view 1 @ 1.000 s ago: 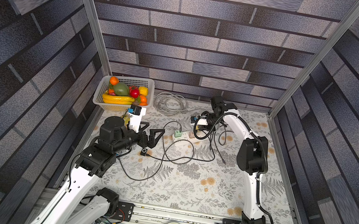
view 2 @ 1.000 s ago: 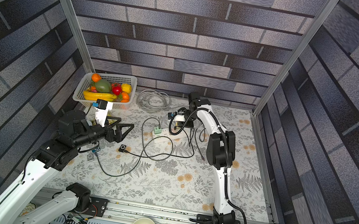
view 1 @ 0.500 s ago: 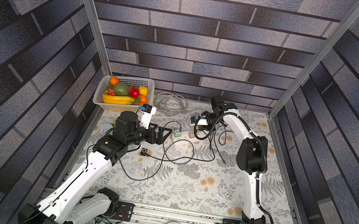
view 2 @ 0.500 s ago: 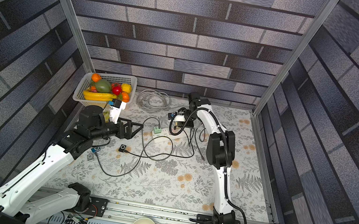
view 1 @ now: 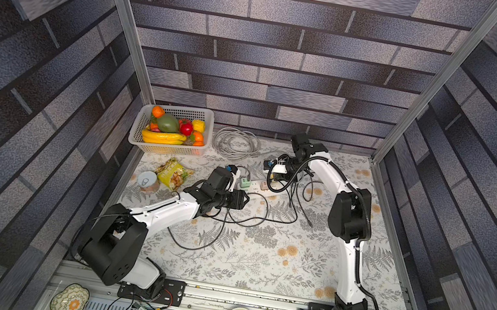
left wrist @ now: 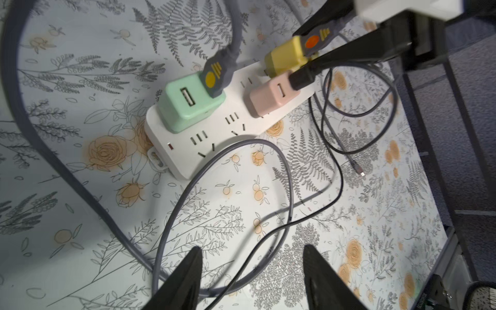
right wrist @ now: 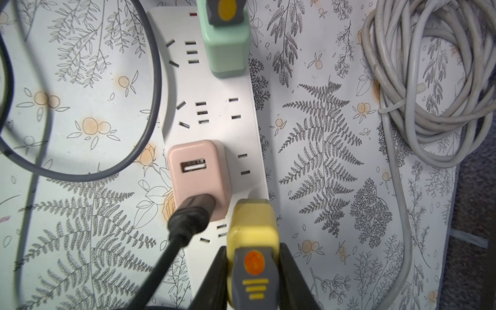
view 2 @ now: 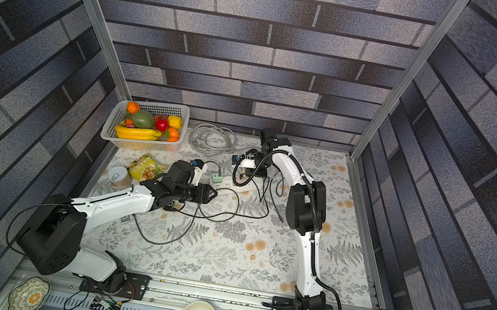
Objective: Charge mp3
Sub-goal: Insert the plug into the socket.
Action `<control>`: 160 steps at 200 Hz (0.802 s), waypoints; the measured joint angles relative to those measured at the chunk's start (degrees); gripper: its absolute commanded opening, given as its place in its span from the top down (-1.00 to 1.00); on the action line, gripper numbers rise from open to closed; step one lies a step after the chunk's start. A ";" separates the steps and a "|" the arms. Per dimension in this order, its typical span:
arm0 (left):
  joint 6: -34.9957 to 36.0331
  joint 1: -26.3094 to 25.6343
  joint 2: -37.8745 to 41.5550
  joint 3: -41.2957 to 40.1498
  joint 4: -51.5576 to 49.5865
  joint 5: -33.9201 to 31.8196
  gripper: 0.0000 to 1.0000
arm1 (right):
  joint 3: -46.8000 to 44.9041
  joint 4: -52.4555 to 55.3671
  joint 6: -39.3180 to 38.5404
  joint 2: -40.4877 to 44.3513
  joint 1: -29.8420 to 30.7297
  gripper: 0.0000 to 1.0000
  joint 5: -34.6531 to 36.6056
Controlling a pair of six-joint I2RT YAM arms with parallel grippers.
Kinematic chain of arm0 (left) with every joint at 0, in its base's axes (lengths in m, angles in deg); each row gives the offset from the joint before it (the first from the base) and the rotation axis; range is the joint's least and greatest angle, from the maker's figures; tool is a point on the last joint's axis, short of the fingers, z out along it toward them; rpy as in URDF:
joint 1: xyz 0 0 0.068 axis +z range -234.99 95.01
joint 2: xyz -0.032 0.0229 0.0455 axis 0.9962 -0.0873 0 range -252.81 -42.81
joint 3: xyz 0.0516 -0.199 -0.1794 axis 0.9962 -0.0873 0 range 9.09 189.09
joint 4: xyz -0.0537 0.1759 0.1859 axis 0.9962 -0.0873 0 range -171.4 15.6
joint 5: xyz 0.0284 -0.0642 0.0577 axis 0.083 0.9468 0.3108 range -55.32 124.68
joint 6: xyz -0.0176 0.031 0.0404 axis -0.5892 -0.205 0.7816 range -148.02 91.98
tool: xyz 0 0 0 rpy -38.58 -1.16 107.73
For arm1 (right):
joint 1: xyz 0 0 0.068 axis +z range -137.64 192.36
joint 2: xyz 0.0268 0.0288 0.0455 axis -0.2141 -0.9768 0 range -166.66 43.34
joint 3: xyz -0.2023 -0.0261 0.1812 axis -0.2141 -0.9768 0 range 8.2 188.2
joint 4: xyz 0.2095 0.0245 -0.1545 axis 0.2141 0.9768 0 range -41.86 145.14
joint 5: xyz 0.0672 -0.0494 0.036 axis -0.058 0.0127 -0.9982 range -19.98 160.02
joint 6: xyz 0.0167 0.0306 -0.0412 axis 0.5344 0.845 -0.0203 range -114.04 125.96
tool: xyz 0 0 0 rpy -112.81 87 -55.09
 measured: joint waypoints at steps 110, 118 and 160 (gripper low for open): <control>-0.90 0.37 -21.81 17.03 -1.92 -6.62 0.25 | -5.27 -2.08 6.71 2.67 1.25 1.00 0.74; -0.79 0.46 -22.47 17.44 -2.29 -6.80 0.25 | -5.27 -2.08 7.13 2.67 1.25 1.00 0.70; -0.33 1.25 -22.88 17.33 -2.43 -6.51 0.20 | -2.99 -0.35 9.29 1.20 1.20 1.00 0.55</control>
